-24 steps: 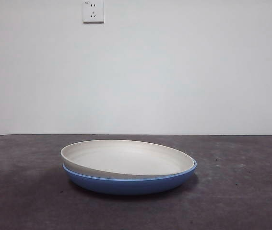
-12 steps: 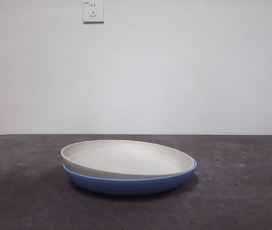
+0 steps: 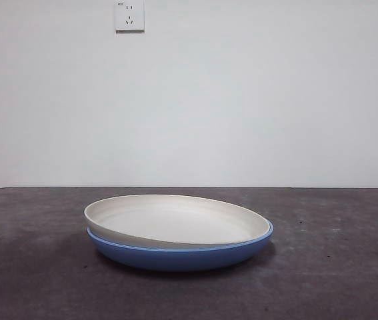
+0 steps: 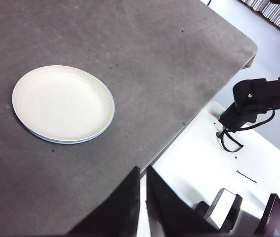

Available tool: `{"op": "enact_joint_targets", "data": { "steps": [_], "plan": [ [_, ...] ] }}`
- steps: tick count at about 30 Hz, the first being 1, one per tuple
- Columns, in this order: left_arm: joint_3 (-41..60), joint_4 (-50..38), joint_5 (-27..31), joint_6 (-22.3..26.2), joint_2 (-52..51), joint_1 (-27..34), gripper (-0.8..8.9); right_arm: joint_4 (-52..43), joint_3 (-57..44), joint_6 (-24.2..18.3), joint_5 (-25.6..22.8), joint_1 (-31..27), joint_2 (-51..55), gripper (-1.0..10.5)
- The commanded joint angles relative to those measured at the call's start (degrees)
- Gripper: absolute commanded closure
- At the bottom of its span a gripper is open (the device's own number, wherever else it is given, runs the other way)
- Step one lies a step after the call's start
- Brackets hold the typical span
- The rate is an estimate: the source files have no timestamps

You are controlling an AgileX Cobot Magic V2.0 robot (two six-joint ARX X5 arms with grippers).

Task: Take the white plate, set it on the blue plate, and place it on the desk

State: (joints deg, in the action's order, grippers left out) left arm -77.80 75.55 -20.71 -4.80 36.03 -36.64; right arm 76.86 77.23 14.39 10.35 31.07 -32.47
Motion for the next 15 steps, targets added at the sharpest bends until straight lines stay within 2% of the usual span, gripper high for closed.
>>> {"op": "enact_joint_targets", "data": {
  "steps": [1,5,8,11,15],
  "plan": [
    [0.1,-0.5,-0.1,0.8,0.2,1.2,7.94,4.0,0.8,0.3,0.0,0.3,-0.3,9.3],
    [4.7,-2.4,-0.2,0.8,0.0,8.8,7.94,4.0,0.8,0.3,-0.1,0.3,-0.3,9.3],
    [12.7,-8.4,-0.2,0.9,-2.2,15.9,7.94,4.0,0.8,0.3,0.0,0.3,-0.3,9.3],
    [23.4,-19.7,-0.1,0.9,-6.9,21.2,7.94,4.0,0.8,0.3,-0.1,0.3,-0.3,9.3],
    [39.2,-39.1,0.6,0.9,-15.1,25.9,7.94,4.0,0.8,0.3,0.0,0.3,-0.3,9.3]
  ]
}}
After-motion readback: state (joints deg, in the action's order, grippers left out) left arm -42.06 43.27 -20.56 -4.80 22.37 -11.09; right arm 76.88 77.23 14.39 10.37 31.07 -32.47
